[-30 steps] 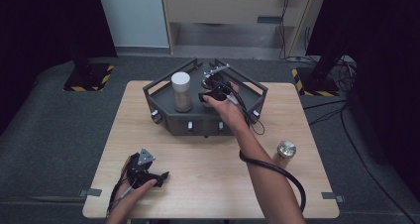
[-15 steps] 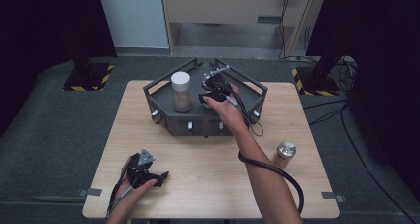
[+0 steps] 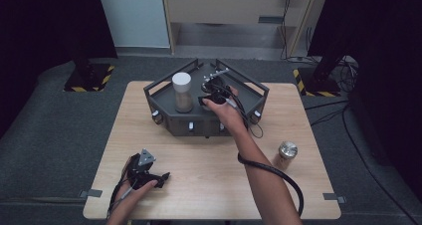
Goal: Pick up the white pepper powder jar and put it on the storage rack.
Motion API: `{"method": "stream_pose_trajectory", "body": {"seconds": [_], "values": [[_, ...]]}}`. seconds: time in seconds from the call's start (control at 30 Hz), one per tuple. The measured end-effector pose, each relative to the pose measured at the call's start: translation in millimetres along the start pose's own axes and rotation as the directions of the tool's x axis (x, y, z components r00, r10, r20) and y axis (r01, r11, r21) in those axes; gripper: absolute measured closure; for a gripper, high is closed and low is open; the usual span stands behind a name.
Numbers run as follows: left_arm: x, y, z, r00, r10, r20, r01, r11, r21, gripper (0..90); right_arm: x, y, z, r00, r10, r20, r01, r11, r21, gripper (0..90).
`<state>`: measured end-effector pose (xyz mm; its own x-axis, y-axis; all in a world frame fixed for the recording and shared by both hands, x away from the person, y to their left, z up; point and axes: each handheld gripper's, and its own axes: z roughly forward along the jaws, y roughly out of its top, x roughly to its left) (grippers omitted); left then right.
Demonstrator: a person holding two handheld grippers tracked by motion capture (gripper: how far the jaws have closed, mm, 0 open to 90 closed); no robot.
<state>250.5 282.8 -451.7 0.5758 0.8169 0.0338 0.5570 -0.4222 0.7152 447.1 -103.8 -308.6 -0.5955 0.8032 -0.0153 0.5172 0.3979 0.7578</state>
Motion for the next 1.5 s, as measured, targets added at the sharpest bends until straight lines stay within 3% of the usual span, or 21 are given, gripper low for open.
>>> {"method": "stream_pose_trajectory", "body": {"seconds": [0.53,0.8,1.23,1.5], "values": [[0.0,0.0,0.0,1.0000,0.000,0.000,0.000,1.0000,0.000,0.0,0.3,-6.6,0.7,1.0000,0.006,0.000,-0.006,1.000,-0.023,30.0],[0.0,0.0,0.0,1.0000,0.000,0.000,0.000,1.0000,0.000,0.0,0.7,-9.6,-1.0,0.9999,0.009,-0.008,-0.009,0.999,-0.035,18.7],[0.7,0.2,-0.1,1.0000,0.006,0.001,-0.006,1.0000,0.001,0.0,4.7,-17.6,-17.5,0.9998,-0.016,-0.009,0.015,0.997,-0.074,7.4],[0.6,0.2,-0.1,1.0000,0.006,0.001,-0.006,1.0000,0.002,0.0,1.4,-25.8,-34.2,0.9997,-0.022,-0.012,0.021,0.996,-0.089,5.1]]}}
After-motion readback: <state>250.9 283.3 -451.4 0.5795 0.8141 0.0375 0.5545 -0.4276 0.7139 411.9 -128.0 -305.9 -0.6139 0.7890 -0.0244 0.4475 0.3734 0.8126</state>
